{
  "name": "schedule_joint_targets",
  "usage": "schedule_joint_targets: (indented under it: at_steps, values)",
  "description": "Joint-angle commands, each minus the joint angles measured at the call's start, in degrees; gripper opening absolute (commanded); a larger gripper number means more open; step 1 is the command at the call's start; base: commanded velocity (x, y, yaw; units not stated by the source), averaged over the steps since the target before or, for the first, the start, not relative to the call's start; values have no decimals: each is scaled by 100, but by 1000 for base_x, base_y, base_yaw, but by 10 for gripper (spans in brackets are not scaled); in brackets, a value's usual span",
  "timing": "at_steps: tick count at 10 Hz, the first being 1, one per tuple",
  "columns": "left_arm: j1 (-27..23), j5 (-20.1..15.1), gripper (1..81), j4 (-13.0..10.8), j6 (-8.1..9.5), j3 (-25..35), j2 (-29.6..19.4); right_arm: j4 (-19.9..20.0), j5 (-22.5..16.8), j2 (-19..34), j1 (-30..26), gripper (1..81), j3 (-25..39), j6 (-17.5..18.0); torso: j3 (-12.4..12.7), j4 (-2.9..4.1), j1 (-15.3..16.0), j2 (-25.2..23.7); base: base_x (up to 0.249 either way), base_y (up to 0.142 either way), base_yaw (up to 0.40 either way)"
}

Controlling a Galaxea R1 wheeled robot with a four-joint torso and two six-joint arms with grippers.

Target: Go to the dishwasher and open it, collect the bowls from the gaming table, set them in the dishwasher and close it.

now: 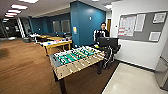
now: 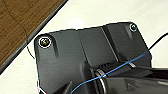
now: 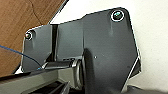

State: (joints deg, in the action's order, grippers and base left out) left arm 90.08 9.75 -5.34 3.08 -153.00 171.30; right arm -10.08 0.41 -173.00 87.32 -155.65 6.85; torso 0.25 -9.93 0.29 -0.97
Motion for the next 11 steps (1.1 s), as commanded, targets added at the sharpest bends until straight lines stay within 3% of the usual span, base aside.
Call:
schedule_joint_targets:
  at_steps: [1,11]
  values:
    - [-249,-272,811,-64,-10,-2,-8,-47,-279,-9,-289,811,1,-26,0,0,0,0,0,0,367]
    - [-231,-272,811,-46,-10,-2,-8,-38,-270,-36,-272,811,1,-26,0,0,-5,0,0,0,367]
